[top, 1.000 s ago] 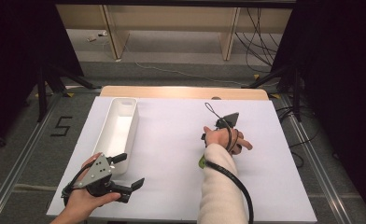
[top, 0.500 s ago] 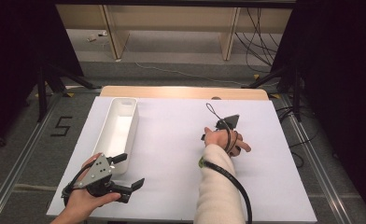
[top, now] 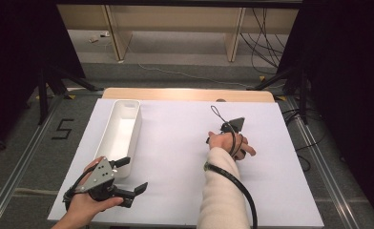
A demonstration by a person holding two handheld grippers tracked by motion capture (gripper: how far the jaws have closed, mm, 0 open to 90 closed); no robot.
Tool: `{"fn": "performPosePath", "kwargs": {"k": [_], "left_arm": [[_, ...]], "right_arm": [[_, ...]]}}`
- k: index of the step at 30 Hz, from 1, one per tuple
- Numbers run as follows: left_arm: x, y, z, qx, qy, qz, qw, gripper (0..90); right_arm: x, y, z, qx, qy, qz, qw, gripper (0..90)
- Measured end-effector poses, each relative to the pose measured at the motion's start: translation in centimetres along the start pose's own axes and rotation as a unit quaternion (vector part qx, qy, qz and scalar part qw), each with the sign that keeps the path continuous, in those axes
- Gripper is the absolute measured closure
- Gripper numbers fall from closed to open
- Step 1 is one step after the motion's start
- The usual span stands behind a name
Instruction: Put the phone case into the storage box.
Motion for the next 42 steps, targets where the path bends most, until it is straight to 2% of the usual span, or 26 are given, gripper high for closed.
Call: {"fn": "performPosePath", "kwargs": {"k": [5,18,42], "left_arm": [[0.01,0.00,0.00,0.000,0.001,0.000,1.0000,1.8],[0.02,0.02,0.00,0.000,0.001,0.000,1.0000,1.9],[0.04,0.03,-0.01,-0.001,0.003,0.000,1.0000,1.9]], "right_arm": [[0.03,-0.03,0.02,0.002,0.005,-0.002,1.0000,13.7],[0.11,-0.05,0.20,0.011,0.001,-0.005,0.9999,14.2],[0.01,0.08,0.05,0.011,0.005,0.004,0.9999,16.6]]}}
Point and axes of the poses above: each handheld gripper's, and its own axes: y roughly backward along the jaws, x roughly out of its underside, z roughly to its left, the point moved 1 cm from there along -y, roughly forward along the jaws, and after that the axes turned 14 degrees about x, right-handed, at the moved point
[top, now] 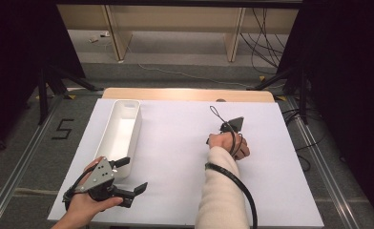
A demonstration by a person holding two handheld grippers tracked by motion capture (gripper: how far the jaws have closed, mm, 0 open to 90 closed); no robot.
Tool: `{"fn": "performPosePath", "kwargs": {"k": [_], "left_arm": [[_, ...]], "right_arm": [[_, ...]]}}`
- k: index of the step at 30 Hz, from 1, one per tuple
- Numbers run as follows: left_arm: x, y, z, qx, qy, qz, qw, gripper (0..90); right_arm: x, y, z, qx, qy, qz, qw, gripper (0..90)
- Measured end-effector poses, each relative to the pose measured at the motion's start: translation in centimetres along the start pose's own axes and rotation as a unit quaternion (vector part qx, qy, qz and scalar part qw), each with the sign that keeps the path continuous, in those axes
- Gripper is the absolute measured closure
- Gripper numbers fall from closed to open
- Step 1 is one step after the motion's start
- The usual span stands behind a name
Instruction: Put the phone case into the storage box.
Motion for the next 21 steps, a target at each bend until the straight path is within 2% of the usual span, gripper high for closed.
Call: {"fn": "performPosePath", "kwargs": {"k": [5,9,14,16,19,21], "left_arm": [[0.0,0.0,0.0,0.001,0.000,0.001,1.0000,2.0],[0.0,-0.1,0.0,0.000,0.001,0.001,1.0000,2.1],[0.1,0.0,0.0,0.002,0.003,0.000,1.0000,2.2],[0.1,-0.1,0.1,0.002,0.003,-0.001,1.0000,2.3],[0.1,0.0,0.1,0.000,0.005,0.000,1.0000,2.4],[0.2,0.0,0.1,-0.001,0.005,0.001,1.0000,2.4]], "right_arm": [[-0.3,0.3,-0.4,-0.011,0.013,-0.002,0.9999,16.8],[-0.7,0.8,-0.5,-0.032,0.034,-0.019,0.9987,16.9],[-1.0,1.4,-0.8,-0.053,0.081,-0.048,0.9941,17.0],[-1.1,1.5,-1.0,-0.062,0.088,-0.057,0.9925,16.9],[-1.1,1.7,-1.3,-0.072,0.109,-0.079,0.9883,17.0],[-1.0,2.1,-1.4,-0.083,0.114,-0.093,0.9856,16.9]]}}
Point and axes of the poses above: each handheld gripper's, and its own axes: y roughly backward along the jaws, x roughly out of its underside, z roughly to its left, the point moved 1 cm from there along -y, roughly forward along the jaws, and after that the axes turned 14 degrees about x, right-handed, at the moved point
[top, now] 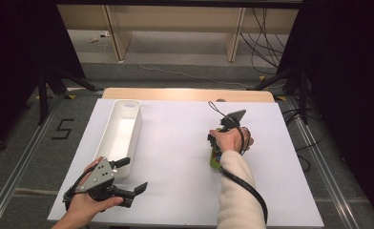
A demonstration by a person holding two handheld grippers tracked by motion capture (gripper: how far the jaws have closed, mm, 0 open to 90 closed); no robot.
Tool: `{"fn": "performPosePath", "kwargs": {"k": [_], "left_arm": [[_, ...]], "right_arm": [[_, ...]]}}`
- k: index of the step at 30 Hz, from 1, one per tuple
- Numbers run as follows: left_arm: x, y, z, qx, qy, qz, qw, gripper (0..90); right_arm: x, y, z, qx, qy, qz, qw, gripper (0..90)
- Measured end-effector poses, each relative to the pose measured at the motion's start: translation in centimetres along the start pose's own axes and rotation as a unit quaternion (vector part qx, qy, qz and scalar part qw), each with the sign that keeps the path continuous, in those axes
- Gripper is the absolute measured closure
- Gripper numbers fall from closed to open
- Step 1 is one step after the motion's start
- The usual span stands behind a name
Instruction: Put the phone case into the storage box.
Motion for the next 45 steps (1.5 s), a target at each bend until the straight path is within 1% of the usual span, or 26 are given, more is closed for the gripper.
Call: {"fn": "performPosePath", "kwargs": {"k": [1,4,5,6,9,11,13,15,16,18,19,22,23,26,28,30,31,32,34,36,37,38,39,43,44,45], "left_arm": [[0.0,0.0,0.0,0.000,0.000,0.000,1.0000,2.4],[0.1,0.0,0.0,-0.001,0.002,0.002,1.0000,2.4],[0.1,0.0,0.0,-0.001,0.001,0.003,1.0000,2.4],[0.1,0.0,0.0,-0.003,0.003,0.003,1.0000,2.5],[0.2,0.1,0.0,-0.004,0.005,0.004,1.0000,2.6],[0.3,0.2,0.0,-0.006,0.005,0.004,1.0000,2.6],[0.3,0.2,0.0,-0.009,0.006,0.004,0.9999,2.6],[0.4,0.3,0.0,-0.010,0.007,0.005,0.9999,2.7],[0.4,0.3,0.0,-0.011,0.007,0.005,0.9999,2.7],[0.5,0.3,-0.1,-0.014,0.007,0.007,0.9999,2.7],[0.5,0.4,-0.1,-0.015,0.006,0.008,0.9998,2.7],[0.6,0.4,-0.1,-0.018,0.007,0.009,0.9998,2.8],[0.6,0.4,-0.1,-0.019,0.006,0.009,0.9998,2.9],[0.6,0.4,-0.1,-0.021,0.005,0.010,0.9997,3.0],[0.7,0.3,-0.1,-0.023,0.006,0.010,0.9997,3.2],[0.7,0.3,-0.1,-0.024,0.006,0.012,0.9996,3.4],[0.7,0.2,-0.1,-0.024,0.007,0.012,0.9996,3.5],[0.7,0.2,-0.1,-0.024,0.008,0.012,0.9996,3.7],[0.7,0.2,-0.1,-0.025,0.007,0.013,0.9996,3.9],[0.7,0.1,-0.1,-0.025,0.005,0.015,0.9996,4.0],[0.7,0.0,-0.1,-0.024,0.005,0.016,0.9996,4.1],[0.7,0.0,-0.1,-0.024,0.005,0.017,0.9996,4.1],[0.7,-0.1,-0.1,-0.024,0.006,0.017,0.9995,4.1],[0.7,-0.1,0.0,-0.028,0.007,0.016,0.9995,4.3],[0.7,-0.2,0.1,-0.028,0.008,0.016,0.9994,4.4],[0.7,-0.2,0.1,-0.029,0.009,0.017,0.9994,4.4]], "right_arm": [[0.0,0.3,0.0,-0.003,0.002,-0.009,1.0000,16.9],[-0.1,1.2,-0.2,-0.018,0.019,-0.036,0.9990,16.9],[-0.1,1.5,-0.3,-0.025,0.021,-0.038,0.9988,16.9],[-0.2,1.8,-0.3,-0.030,0.026,-0.046,0.9982,16.9],[-0.1,2.4,-0.6,-0.036,0.053,-0.067,0.9957,16.9],[0.0,2.7,-0.7,-0.051,0.062,-0.074,0.9940,16.9],[0.3,2.9,-0.8,-0.060,0.081,-0.086,0.9911,16.9],[0.6,3.1,-1.0,-0.073,0.097,-0.100,0.9876,16.9],[0.7,3.2,-1.1,-0.079,0.108,-0.107,0.9852,16.9],[1.1,3.5,-1.2,-0.095,0.117,-0.116,0.9818,16.9],[1.2,3.6,-1.2,-0.097,0.129,-0.122,0.9793,16.9],[1.6,4.1,-1.3,-0.105,0.151,-0.139,0.9730,16.9],[1.8,4.3,-1.3,-0.109,0.160,-0.145,0.9704,16.9],[2.1,4.7,-1.3,-0.118,0.179,-0.162,0.9633,17.0],[2.4,4.9,-1.4,-0.124,0.190,-0.178,0.9574,16.9],[2.7,5.2,-1.5,-0.131,0.204,-0.195,0.9504,16.9],[2.8,5.3,-1.5,-0.133,0.210,-0.199,0.9477,16.9],[3.0,5.3,-1.6,-0.136,0.217,-0.207,0.9444,16.9],[3.4,5.3,-1.8,-0.139,0.222,-0.215,0.9408,16.9],[3.8,5.2,-2.0,-0.147,0.228,-0.227,0.9353,16.9],[4.0,5.2,-2.1,-0.153,0.229,-0.231,0.9332,16.9],[4.2,5.2,-2.2,-0.157,0.234,-0.237,0.9298,16.9],[4.3,5.2,-2.2,-0.160,0.244,-0.248,0.9238,16.9],[5.0,5.4,-2.5,-0.178,0.259,-0.273,0.9093,16.9],[5.2,5.6,-2.6,-0.181,0.261,-0.279,0.9062,16.9],[5.4,5.6,-2.7,-0.184,0.267,-0.286,0.9017,16.9]]}}
Point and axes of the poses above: each handheld gripper's, and its own axes: y roughly backward along the jaws, x roughly out of its underside, z roughly to its left, the point moved 1 cm from there along -y, roughly forward along the jaws, and after that the axes turned 14 degrees about x, right-handed, at the moved point
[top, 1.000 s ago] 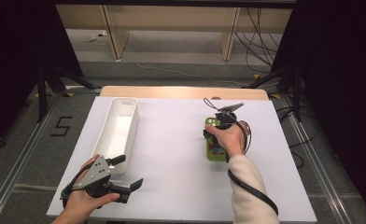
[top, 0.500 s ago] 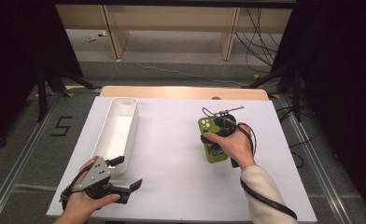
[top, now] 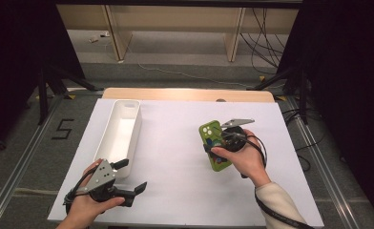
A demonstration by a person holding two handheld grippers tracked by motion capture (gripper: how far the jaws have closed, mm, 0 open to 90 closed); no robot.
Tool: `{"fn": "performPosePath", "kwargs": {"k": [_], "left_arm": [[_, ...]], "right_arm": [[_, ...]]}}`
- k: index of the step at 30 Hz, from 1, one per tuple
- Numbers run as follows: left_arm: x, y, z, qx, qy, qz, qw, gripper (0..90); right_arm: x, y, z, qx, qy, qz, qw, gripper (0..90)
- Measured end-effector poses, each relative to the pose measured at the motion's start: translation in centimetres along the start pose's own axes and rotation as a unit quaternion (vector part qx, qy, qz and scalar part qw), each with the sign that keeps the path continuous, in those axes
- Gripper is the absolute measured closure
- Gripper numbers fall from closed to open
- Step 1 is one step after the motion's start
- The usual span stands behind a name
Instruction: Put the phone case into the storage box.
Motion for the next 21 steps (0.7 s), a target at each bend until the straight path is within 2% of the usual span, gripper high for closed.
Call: {"fn": "performPosePath", "kwargs": {"k": [6,13,15,21], "left_arm": [[0.0,-0.1,0.2,-0.009,-0.001,0.002,1.0000,4.9],[0.0,-0.1,0.1,-0.009,-0.002,0.002,1.0000,5.3],[0.0,0.1,0.1,-0.008,-0.003,0.002,1.0000,5.5],[0.0,0.4,-0.1,-0.006,-0.007,-0.002,1.0000,5.6]], "right_arm": [[0.7,0.5,-0.2,-0.023,0.007,-0.028,0.9993,16.8],[1.3,1.0,0.2,-0.043,0.039,-0.060,0.9965,16.8],[1.5,1.1,0.3,-0.046,0.042,-0.069,0.9957,16.8],[2.0,1.3,0.5,-0.032,0.036,-0.081,0.9955,16.8]]}}
Point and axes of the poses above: each handheld gripper's, and its own axes: y roughly backward along the jaws, x roughly out of its underside, z roughly to its left, the point moved 1 cm from there along -y, roughly forward along the jaws, and after that the axes turned 14 degrees about x, right-handed, at the moved point
